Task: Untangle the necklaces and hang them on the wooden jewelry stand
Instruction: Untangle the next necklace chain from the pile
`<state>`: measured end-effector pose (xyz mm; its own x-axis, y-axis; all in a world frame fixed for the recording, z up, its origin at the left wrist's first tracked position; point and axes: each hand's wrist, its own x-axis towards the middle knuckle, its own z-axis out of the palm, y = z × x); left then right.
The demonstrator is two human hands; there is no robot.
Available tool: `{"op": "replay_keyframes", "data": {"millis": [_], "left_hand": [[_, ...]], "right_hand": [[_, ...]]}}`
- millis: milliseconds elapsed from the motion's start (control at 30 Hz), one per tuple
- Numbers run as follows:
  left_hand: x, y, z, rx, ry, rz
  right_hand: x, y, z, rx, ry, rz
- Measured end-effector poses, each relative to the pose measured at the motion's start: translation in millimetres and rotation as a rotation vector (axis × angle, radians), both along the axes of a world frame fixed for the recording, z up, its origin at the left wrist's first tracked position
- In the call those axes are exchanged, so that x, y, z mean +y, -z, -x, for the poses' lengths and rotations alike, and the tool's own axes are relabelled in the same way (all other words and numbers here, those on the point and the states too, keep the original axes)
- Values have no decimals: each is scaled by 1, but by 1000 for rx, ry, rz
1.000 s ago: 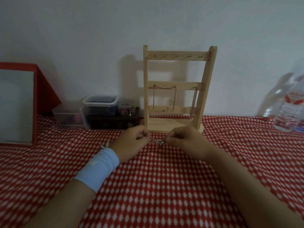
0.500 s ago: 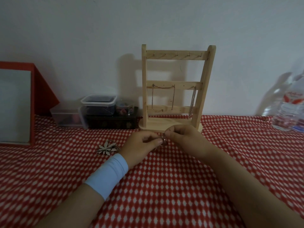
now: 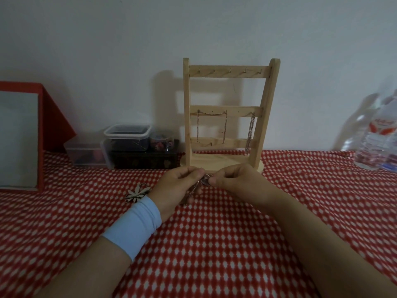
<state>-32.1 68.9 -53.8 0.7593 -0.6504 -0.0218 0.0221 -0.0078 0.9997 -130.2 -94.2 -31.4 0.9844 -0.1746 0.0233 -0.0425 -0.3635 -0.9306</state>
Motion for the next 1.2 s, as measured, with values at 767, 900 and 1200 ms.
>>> {"op": "replay_keyframes", "data": {"millis": [767,900,1200], "left_hand": [[-4,-2,2,-190,15,-153],[-4,-3,-3,5,33,-68],[16,-11,-20,-671,56,-485]], "right_hand": [[7,14,-8,2,23,-117],[4,10,-4,62,-92,-122],[-9,2,1,86,-84,116]]}}
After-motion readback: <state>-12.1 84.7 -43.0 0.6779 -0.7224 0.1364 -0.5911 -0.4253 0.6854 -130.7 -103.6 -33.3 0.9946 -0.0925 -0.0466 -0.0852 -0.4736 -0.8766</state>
